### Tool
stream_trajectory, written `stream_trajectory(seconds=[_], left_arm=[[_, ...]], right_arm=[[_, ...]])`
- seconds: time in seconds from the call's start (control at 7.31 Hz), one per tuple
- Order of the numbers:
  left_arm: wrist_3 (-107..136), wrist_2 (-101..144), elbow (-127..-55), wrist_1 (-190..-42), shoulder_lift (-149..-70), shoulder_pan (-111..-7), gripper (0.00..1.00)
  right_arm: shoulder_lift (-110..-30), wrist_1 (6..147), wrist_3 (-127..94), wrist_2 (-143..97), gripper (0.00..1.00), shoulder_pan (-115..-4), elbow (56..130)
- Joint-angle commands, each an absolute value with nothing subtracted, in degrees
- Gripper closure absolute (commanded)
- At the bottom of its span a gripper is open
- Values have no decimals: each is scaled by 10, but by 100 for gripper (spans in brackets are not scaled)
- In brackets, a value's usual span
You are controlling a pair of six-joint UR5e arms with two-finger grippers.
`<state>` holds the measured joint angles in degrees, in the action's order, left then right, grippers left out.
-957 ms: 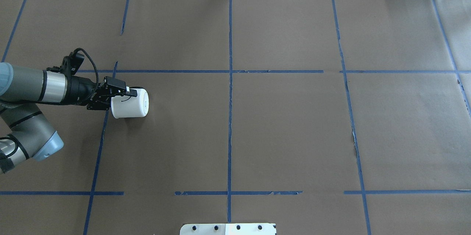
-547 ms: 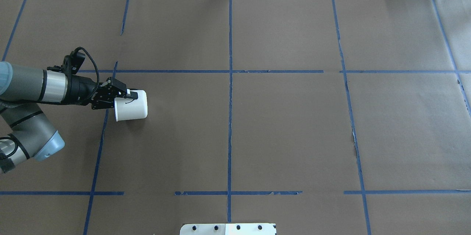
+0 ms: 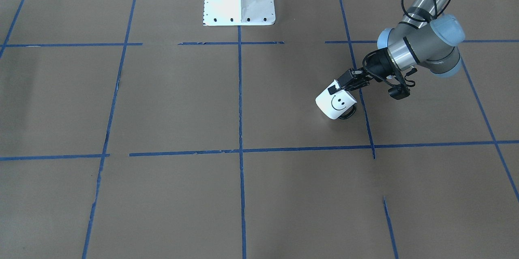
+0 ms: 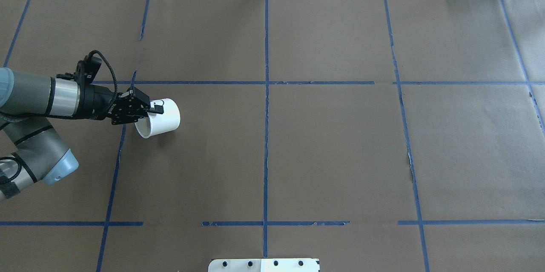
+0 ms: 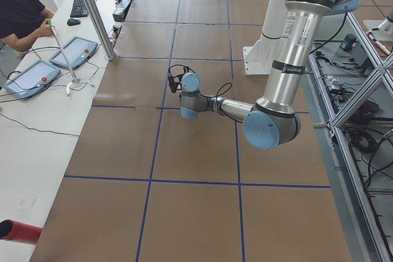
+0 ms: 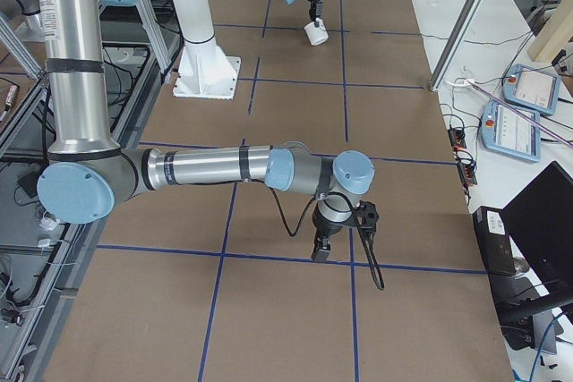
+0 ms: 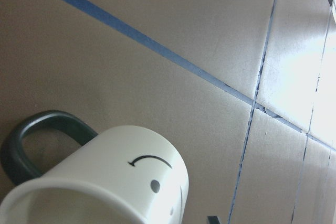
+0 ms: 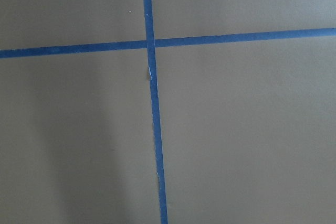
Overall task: Flip mug
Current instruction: 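Lift the mug with the left gripper and carry it toward the table center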
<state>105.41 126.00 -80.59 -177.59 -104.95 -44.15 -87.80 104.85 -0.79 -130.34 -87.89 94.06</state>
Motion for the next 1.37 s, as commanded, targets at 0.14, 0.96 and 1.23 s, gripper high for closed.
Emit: stream_trajectory(seconds=[0.14, 0.96, 1.23], left_arm=[[1060, 1270, -809, -1774, -1054, -442, 100], [1078, 1352, -871, -1617, -1127, -468, 100], [1016, 1348, -891, -1476, -1194, -467, 100]], right_arm=[[-878, 1049, -8, -1303, 0, -879, 940], [-878, 1049, -8, -1303, 0, -879, 941], [-878, 1049, -8, -1303, 0, -879, 940]])
